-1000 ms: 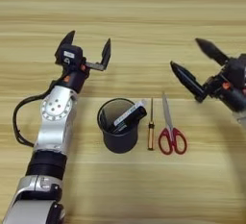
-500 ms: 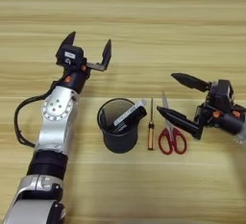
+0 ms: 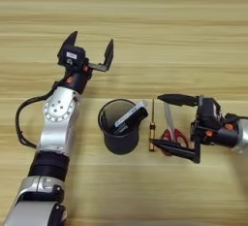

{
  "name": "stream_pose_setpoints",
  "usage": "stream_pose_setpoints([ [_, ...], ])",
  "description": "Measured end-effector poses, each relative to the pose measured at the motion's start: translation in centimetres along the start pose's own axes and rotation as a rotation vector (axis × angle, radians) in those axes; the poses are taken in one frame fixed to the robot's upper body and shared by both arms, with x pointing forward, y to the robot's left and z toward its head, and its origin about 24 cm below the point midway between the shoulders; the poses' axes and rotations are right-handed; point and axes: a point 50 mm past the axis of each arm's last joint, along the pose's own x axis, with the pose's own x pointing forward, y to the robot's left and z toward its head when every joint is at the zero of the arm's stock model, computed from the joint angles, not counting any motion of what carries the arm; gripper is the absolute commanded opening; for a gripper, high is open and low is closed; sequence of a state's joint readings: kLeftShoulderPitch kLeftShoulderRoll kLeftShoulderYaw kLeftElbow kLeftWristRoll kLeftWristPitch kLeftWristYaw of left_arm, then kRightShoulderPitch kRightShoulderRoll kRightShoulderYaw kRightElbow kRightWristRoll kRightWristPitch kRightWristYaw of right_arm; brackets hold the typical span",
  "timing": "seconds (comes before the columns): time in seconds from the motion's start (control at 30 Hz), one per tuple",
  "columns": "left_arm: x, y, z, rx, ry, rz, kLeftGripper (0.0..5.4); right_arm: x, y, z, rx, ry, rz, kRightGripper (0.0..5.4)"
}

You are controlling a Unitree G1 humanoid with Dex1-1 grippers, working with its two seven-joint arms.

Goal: Move the objects on the table

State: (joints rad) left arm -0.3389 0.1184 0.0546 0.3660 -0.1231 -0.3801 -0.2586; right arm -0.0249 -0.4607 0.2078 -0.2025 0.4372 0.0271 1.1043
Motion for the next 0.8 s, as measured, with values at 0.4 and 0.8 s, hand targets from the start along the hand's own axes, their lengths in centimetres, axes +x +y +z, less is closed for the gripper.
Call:
stream_pose_setpoints([
  [0.4,0.0,0.7,-0.4,-0.023,0.033,0.095,5.38,0.6,0.6,-0.5,0.009,0.027,0.045,5.4],
  [0.8,-0.3,0.9,-2.0,-0.107,0.172,0.183,5.38,1.4,0.1,0.0,-0.007,-0.007,0.032,5.4],
])
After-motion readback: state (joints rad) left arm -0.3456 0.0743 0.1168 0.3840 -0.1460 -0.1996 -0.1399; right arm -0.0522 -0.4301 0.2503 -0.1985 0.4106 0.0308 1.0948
